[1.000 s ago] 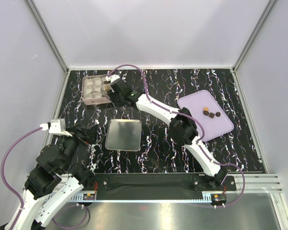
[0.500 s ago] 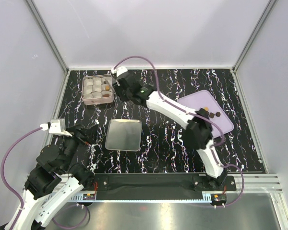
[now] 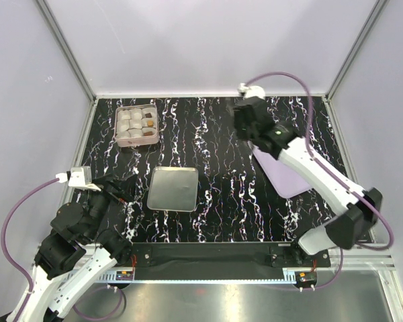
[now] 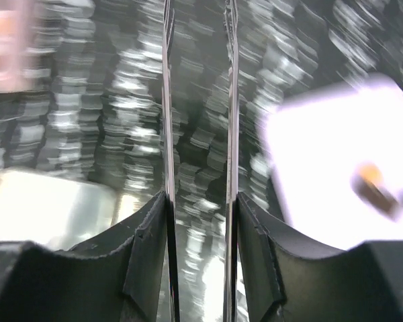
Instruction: Pack the chocolate
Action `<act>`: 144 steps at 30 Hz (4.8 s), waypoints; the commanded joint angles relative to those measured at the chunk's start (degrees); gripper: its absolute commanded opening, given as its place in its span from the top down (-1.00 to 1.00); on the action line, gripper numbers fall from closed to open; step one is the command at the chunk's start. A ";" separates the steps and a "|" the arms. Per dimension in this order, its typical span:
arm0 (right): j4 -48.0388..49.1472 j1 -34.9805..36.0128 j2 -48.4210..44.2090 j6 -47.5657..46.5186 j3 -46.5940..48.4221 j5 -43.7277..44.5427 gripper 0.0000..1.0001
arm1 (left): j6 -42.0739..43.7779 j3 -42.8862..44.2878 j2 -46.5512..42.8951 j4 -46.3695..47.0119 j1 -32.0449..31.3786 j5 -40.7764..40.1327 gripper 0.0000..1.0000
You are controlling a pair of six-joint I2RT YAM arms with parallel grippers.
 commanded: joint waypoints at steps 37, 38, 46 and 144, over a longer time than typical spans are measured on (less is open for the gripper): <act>-8.71 -39.24 -13.64 13.14 -29.16 -5.76 -0.01 | 0.42 -0.12 0.49 3.29 0.05 0.80 -0.98; -8.44 -39.42 -13.55 13.05 -29.34 -5.84 -0.01 | 0.42 -0.12 0.41 3.29 0.05 0.80 -0.98; -6.86 -41.07 -13.02 12.79 -30.39 -6.29 0.00 | 0.42 -0.12 0.76 3.29 0.05 0.89 -0.98; -3.16 -41.79 -9.68 8.04 -24.07 -12.96 0.23 | 0.33 -0.03 0.58 3.11 0.05 0.28 -0.98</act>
